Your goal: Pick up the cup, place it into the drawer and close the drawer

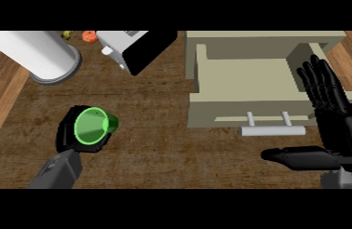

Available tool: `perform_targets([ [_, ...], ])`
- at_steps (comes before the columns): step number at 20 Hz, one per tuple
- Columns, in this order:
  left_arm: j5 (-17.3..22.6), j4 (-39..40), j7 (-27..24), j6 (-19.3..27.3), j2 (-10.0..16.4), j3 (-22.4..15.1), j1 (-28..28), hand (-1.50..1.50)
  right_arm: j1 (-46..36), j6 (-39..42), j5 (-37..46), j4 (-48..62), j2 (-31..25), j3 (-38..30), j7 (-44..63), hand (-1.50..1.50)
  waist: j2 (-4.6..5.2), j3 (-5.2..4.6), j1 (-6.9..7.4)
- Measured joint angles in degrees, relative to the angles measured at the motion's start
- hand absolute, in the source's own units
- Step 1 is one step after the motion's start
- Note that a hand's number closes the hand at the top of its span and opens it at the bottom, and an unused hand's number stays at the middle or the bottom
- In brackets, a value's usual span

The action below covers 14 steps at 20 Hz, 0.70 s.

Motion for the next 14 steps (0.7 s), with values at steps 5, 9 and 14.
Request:
perform_targets([
  [5, 1.1, -3.6, -0.6, 1.3, -0.8, 0.2, -0.7, 1.50, -0.9, 0.0, -0.8, -0.6, -0.5, -0.8, 2.0, -1.50, -0.20, 0.05, 0.20],
  [9, 1.1, -8.0, 0.5, 1.9, -2.0, -1.1, -3.1, 1.50, -0.6, 0.1, -0.8, -0.2, -0.6, -1.2, 1.7, -1.50, -0.41, 0.12, 0.52],
  [14, 0.6, -16.3, 3.6, 3.3, -4.6, -4.7, -4.6, 1.50, 0.6, 1.1, -2.4, -0.4, -1.5, -3.0, 1.3, -1.50, -0.69, 0.20, 0.97],
])
